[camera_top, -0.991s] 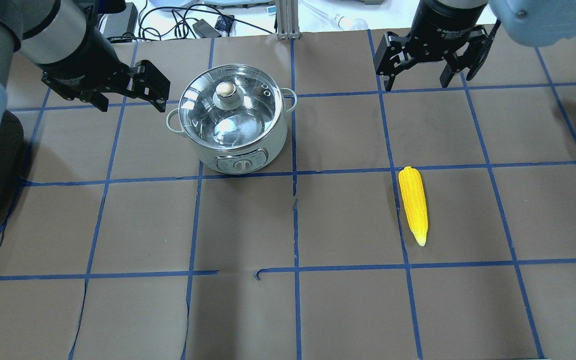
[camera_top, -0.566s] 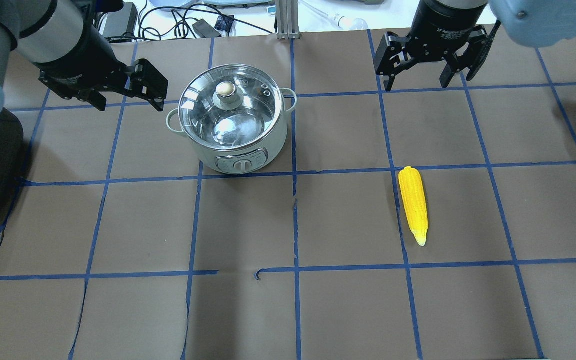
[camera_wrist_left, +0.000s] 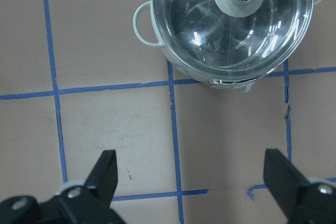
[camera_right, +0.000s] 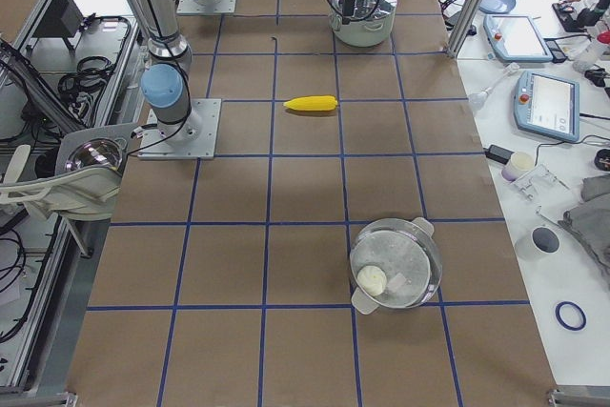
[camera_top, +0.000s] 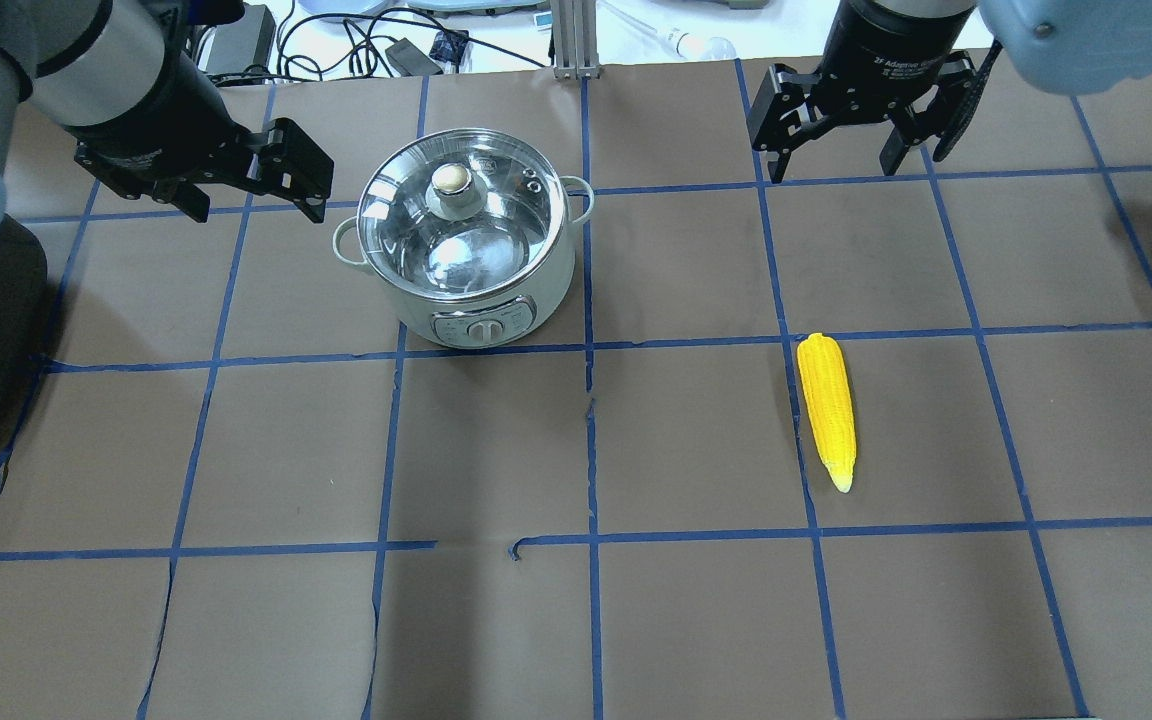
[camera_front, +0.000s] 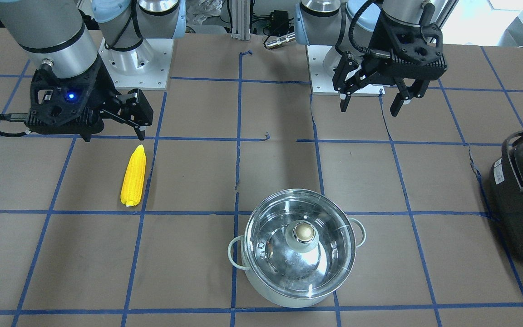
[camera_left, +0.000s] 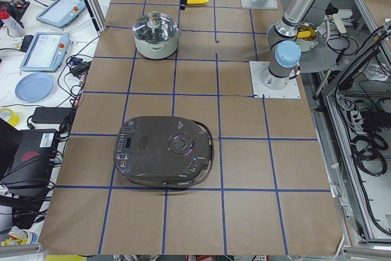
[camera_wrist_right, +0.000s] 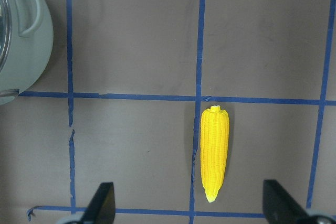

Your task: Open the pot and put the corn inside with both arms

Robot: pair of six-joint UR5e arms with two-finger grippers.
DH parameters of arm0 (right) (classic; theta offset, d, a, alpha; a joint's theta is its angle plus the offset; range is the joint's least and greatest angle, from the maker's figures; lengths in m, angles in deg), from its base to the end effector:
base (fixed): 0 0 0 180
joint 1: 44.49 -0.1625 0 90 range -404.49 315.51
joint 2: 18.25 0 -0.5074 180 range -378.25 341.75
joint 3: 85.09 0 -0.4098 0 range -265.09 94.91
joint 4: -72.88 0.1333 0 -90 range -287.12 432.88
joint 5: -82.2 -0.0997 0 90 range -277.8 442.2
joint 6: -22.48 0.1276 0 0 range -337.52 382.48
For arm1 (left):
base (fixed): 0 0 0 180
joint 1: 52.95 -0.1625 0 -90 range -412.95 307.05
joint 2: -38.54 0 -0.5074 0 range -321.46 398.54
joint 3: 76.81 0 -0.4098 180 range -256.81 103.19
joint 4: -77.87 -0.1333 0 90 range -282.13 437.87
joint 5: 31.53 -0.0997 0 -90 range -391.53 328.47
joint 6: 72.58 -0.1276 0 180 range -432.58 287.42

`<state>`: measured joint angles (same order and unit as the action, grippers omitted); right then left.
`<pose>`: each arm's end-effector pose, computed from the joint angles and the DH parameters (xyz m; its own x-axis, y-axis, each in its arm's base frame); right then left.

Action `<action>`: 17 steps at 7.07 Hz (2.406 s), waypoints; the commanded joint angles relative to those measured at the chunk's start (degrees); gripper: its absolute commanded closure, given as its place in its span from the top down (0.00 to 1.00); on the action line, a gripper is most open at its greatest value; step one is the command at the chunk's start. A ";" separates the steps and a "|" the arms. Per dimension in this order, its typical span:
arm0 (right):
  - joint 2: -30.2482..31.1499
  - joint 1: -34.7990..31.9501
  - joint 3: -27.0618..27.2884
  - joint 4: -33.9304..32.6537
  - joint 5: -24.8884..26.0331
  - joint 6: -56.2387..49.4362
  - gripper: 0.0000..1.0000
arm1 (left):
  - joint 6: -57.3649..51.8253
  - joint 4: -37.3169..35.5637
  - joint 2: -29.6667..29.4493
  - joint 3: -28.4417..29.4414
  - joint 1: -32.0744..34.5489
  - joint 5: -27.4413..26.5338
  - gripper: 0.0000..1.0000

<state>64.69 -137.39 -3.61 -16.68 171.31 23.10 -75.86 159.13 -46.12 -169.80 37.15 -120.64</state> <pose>0.1641 -0.5664 0.5507 -0.9991 -0.0401 -0.0157 -0.0398 0.9991 -0.0176 -0.1361 -0.4844 0.5785 -0.9981 0.0609 0.0042 0.0589 0.9794 -0.1929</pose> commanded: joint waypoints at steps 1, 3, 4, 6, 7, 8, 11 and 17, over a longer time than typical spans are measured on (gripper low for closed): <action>0.02 0.00 0.00 0.00 0.01 -0.01 1.00 | -0.06 0.04 0.03 0.00 0.07 0.08 1.00; 0.20 0.00 0.00 0.00 -0.08 0.08 1.00 | 0.03 0.12 0.12 0.00 0.07 -0.18 1.00; 0.11 0.00 0.00 -0.78 -0.08 -0.01 1.00 | 0.03 0.12 0.12 -0.09 0.07 -0.18 1.00; 0.11 0.00 0.00 -1.32 -0.08 -0.01 1.00 | 0.03 0.12 0.20 0.00 -0.01 -0.36 1.00; 0.11 0.00 0.00 -1.32 -0.08 -0.01 1.00 | 0.03 0.21 0.20 0.00 0.07 -0.53 1.00; 0.11 0.00 0.00 -1.32 -0.08 -0.01 1.00 | 0.12 0.12 0.20 0.17 0.07 -0.62 1.00; 0.11 0.00 0.09 -1.32 -0.08 -0.01 1.00 | -0.14 -1.01 -2.25 0.87 0.16 -0.27 1.00; 0.11 0.00 0.26 -1.41 -0.08 -0.01 1.00 | 9.86 -5.33 -31.92 20.53 5.68 -0.27 1.00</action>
<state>64.80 -137.39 -3.36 -18.08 171.23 23.09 -69.64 153.61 -71.93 -154.74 40.43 -120.88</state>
